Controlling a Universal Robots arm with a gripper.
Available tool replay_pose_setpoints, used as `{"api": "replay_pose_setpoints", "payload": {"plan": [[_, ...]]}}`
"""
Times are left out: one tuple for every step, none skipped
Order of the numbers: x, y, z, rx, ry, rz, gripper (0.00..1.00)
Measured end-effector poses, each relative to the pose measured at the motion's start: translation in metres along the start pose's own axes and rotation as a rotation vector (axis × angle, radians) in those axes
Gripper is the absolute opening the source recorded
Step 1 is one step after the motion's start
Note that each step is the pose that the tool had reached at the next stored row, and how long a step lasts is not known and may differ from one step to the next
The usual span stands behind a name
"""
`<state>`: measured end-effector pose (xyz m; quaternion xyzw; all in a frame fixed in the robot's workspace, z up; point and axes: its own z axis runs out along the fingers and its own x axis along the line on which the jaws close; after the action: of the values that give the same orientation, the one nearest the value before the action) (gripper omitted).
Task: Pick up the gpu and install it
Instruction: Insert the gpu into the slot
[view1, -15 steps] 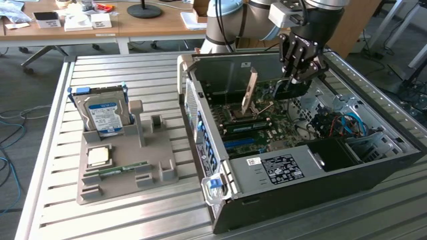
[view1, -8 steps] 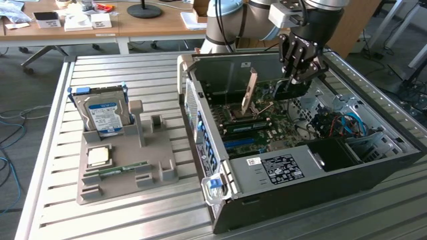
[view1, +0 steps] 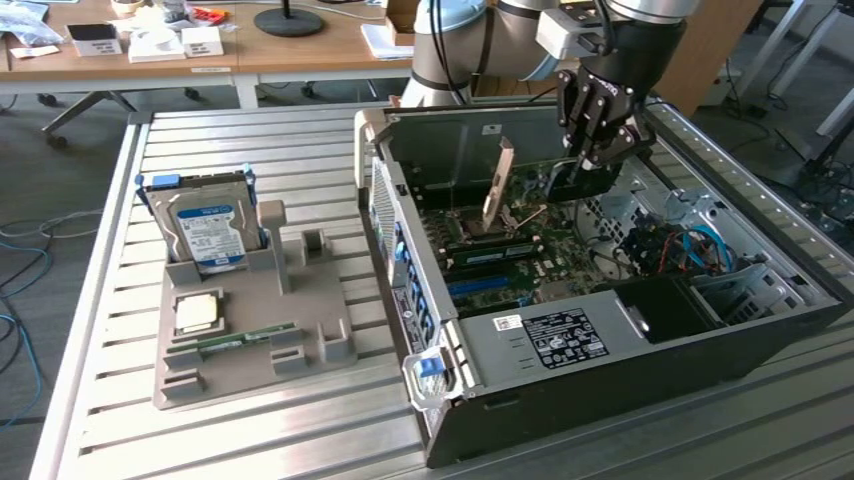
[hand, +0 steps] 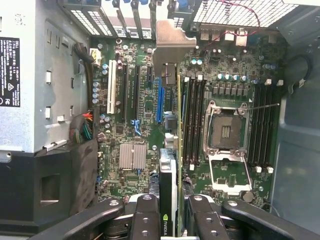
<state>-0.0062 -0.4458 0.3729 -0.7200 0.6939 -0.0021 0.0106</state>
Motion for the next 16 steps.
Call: {"api": "replay_pose_setpoints", "payload": {"plan": [[0.0000, 0.0000, 0.0000, 0.0000, 0.0000, 0.000, 0.27], [0.0000, 0.0000, 0.0000, 0.0000, -0.0001, 0.000, 0.27], [0.0000, 0.0000, 0.0001, 0.0000, -0.0001, 0.000, 0.27], [0.0000, 0.0000, 0.0003, 0.0001, -0.0001, 0.000, 0.27], [0.0000, 0.0000, 0.0009, 0.0002, -0.0005, 0.000, 0.27], [0.0000, 0.0000, 0.0015, 0.0001, -0.0003, 0.000, 0.27], [0.0000, 0.0001, 0.0020, 0.0001, -0.0002, 0.000, 0.27], [0.0000, 0.0000, 0.0024, 0.0000, -0.0001, 0.000, 0.27], [0.0000, 0.0000, 0.0024, 0.0000, 0.0000, 0.000, 0.27], [0.0000, 0.0000, 0.0024, 0.0000, 0.0000, 0.000, 0.27], [0.0000, 0.0001, 0.0024, 0.0000, 0.0000, 0.000, 0.27], [0.0000, 0.0001, 0.0025, 0.0000, -0.0001, 0.000, 0.27], [0.0000, 0.0000, 0.0025, 0.0001, -0.0001, 0.000, 0.27], [0.0000, 0.0000, 0.0025, 0.0001, -0.0001, 0.000, 0.27], [0.0000, 0.0000, 0.0026, 0.0001, -0.0001, 0.000, 0.27], [0.0000, 0.0000, 0.0029, 0.0001, -0.0002, 0.000, 0.27]]}}
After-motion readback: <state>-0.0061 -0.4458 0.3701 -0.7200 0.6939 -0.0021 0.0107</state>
